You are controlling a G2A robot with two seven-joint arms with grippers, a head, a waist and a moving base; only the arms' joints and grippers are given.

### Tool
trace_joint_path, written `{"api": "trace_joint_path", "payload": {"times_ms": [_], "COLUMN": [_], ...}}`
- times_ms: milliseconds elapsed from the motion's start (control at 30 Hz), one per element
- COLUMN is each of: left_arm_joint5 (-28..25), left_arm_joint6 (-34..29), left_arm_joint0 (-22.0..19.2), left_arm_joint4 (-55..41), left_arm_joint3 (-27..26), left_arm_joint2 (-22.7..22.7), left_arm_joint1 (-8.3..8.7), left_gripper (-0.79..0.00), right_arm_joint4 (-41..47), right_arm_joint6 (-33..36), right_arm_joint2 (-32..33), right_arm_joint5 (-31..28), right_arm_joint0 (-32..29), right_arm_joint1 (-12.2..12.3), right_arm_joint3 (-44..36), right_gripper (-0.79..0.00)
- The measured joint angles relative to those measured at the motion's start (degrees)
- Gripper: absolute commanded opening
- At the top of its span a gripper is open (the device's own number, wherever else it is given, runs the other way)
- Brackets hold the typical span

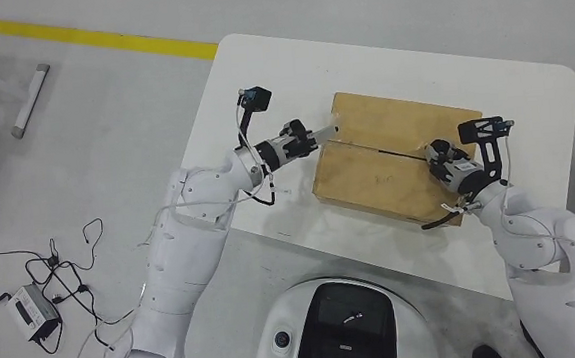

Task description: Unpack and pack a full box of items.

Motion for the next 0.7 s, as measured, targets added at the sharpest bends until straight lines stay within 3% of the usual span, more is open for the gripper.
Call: {"api": "trace_joint_path", "payload": {"times_ms": [267,500,700], "left_arm_joint5": [1.3,0.6,-1.0], "left_arm_joint6": [0.5,0.7,-3.0], "left_arm_joint0": [-2.9,-4.2,-5.5], "left_arm_joint4": [-7.9,-16.1,-25.1], "left_arm_joint3": [5.7,6.6,7.2], "left_arm_joint2": [2.0,2.7,3.9], "left_arm_joint1": [-0.31,-0.59,-0.85], "left_gripper": [0.0,0.0,0.0], "right_arm_joint4": [-0.2,-0.5,-0.8], "right_arm_joint6": [-0.1,0.0,0.1], "right_arm_joint2": [-0.7,-1.5,-2.0], "right_arm_joint5": [0.0,-0.5,-0.8], "right_arm_joint0": [-0.1,0.3,0.6], "right_arm_joint1": [0.0,-0.1,-0.1], "right_arm_joint3": [0.2,0.4,0.5], "right_gripper": [-0.785,-0.785,-0.785]}}
